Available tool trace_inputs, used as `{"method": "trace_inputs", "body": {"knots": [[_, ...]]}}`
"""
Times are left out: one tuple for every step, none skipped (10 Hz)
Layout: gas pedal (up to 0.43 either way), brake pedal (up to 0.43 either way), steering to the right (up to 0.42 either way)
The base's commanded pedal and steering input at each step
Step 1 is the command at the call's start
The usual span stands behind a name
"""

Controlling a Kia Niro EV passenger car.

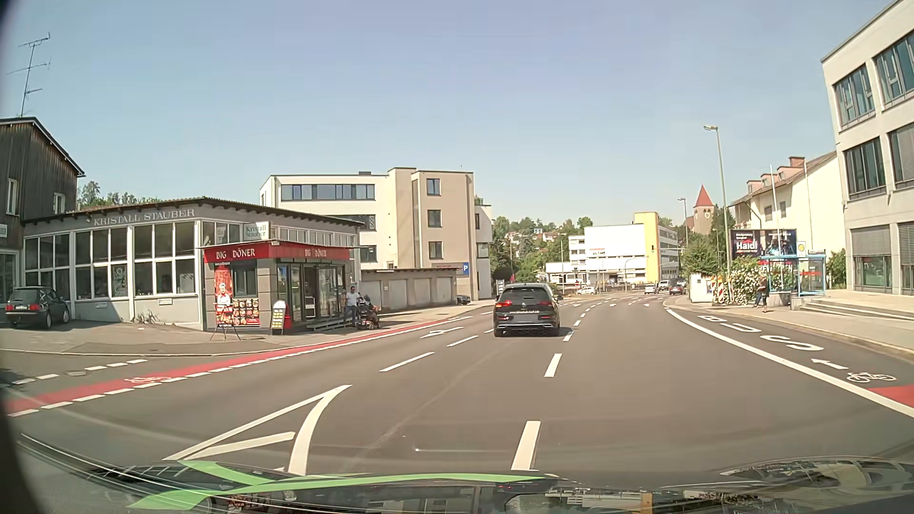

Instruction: Follow the waypoints while adhering to traffic rules and regulations

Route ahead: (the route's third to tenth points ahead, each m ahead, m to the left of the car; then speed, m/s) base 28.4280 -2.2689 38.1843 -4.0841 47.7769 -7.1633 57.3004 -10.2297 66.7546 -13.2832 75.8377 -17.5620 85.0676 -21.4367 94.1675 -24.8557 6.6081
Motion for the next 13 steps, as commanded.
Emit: {"method": "trace_inputs", "body": {"knots": [[0.0, 0.085, -0.003], [0.0, 0.085, -0.002], [0.0, 0.085, 0.001], [0.0, 0.085, 0.004], [0.0, 0.085, 0.007], [0.0, 0.079, 0.009], [0.0, 0.073, 0.012], [0.0, 0.067, 0.019], [0.0, 0.067, 0.028], [0.0, 0.067, 0.034], [0.0, 0.067, 0.04], [0.0, 0.067, 0.041], [0.0, 0.067, 0.041]]}}
